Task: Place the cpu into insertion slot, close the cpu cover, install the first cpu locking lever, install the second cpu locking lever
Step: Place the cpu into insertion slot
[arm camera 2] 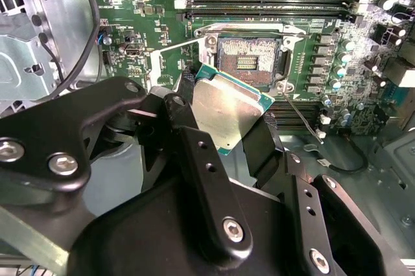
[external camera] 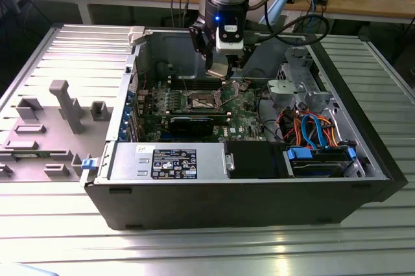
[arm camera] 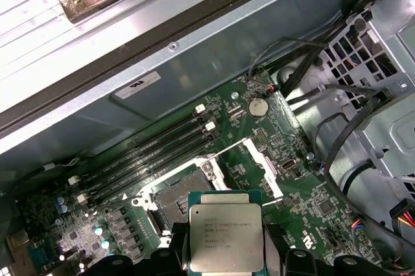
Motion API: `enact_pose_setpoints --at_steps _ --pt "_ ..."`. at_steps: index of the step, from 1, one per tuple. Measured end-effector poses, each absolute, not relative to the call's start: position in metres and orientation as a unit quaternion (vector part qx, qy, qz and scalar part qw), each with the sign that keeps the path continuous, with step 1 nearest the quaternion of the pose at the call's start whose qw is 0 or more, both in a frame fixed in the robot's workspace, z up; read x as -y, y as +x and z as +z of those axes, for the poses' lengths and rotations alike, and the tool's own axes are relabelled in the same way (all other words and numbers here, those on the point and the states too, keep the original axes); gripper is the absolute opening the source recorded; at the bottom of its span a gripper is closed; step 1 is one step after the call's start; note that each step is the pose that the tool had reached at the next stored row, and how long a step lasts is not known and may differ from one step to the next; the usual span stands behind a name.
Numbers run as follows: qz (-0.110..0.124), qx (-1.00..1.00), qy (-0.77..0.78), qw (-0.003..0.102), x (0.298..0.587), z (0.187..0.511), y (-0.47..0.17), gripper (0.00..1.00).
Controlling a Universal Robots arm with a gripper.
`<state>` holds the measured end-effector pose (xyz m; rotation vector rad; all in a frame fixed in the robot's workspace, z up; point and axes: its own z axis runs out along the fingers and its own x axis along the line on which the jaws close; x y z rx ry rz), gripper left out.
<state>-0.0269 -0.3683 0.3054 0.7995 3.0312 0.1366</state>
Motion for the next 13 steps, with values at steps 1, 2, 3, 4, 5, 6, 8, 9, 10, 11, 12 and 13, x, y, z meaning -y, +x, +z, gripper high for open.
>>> enact_pose_setpoints --at_steps 1,2,3,4,5,6,8,9,10,11,12,13 --pt "0.044 -0.966 0.255 0.002 0.3683 0.3053 -0.0269 0.55" --pt "0.044 -0.966 0.256 0.002 0.3683 0.3053 -0.0269 0.55" --pt "0.044 -0.965 0.257 0.002 0.3683 0.3053 -0.0269 0.55" --pt "0.044 -0.965 0.258 0.002 0.3683 0.3053 -0.0269 0.55" --pt "0.044 -0.965 0.258 0.002 0.3683 0.3053 -0.0270 0.55" --pt "0.044 -0.965 0.259 0.002 0.3683 0.3053 -0.0269 0.55" --pt "0.044 -0.965 0.260 0.002 0.3683 0.3052 -0.0269 0.55" --pt "0.044 -0.964 0.261 0.002 0.3683 0.3052 -0.0269 0.55" --pt "0.044 -0.964 0.261 0.002 0.3683 0.3052 -0.0269 0.55" --pt "0.044 -0.964 0.262 0.002 0.3683 0.3052 -0.0270 0.55" --pt "0.044 -0.964 0.263 0.002 0.3683 0.3051 -0.0269 0.55" --pt "0.044 -0.964 0.264 0.002 0.3683 0.3051 -0.0269 0.55"
